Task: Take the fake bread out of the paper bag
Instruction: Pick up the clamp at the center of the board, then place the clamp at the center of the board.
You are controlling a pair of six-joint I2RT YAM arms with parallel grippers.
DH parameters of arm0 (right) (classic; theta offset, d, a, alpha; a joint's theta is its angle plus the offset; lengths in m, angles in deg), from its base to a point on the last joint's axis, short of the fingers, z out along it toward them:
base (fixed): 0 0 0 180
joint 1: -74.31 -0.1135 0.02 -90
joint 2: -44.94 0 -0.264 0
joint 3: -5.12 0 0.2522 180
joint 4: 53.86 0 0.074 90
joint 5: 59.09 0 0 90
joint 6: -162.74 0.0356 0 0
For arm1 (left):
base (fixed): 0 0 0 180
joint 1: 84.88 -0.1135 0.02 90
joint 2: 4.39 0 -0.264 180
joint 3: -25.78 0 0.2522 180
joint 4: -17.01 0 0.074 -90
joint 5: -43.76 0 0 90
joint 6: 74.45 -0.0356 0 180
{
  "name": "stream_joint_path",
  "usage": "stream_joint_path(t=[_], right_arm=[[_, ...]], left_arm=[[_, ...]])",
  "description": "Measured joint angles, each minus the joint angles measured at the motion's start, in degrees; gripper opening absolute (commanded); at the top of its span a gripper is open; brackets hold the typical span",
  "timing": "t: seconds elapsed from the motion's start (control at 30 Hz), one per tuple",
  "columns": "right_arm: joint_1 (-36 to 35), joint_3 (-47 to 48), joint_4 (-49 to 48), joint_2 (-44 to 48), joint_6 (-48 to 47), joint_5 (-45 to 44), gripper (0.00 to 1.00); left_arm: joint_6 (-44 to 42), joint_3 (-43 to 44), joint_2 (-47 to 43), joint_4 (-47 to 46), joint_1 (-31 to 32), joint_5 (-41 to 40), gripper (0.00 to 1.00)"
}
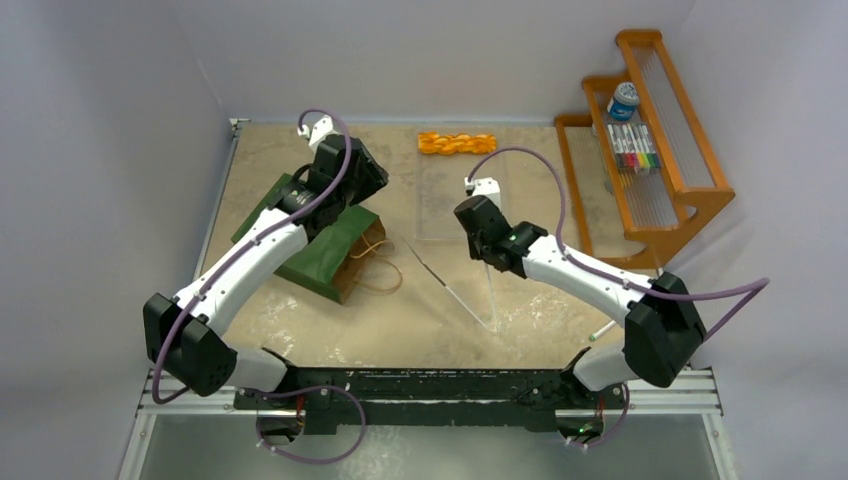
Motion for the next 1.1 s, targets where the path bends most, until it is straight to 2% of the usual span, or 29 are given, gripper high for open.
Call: stream_joint_path(t=[0.23,0.4,0.57,0.87,1.03,1.1], right_arm=[[-3.6,-2.9,-1.4,-3.5,0.4,1.8,0.00],[-3.4,-2.5,-2.1,-8.2,0.6,1.8,0.00],[-0.1,0.5,-2.0,-9.5,0.3,1.3,0.00],[6.2,1.6,-4.3,-9.3,0.2,-0.1,0.00],[8.7,5.7,-5.5,-14.6,0.2,-0.1,0.00],[9.7,7.0,-6.3,-17.0,0.2,0.0,0.05]], left_arm=[[0.1,-0.5,-1.6,0.2,0.0,-2.3,0.45],[1.2,-5.6,-6.8,0.1,0.2,-2.4,0.44],[1.8,-10.4,-11.9,2.3,0.4,-3.3,0.43],[1.7,-10.9,-18.0,7.1,0.4,-4.6,0.43],[1.6,-11.8,-19.4,8.8,0.5,-4.3,0.43],[1.6,-12.1,-19.4,9.7,0.9,-3.9,0.43]])
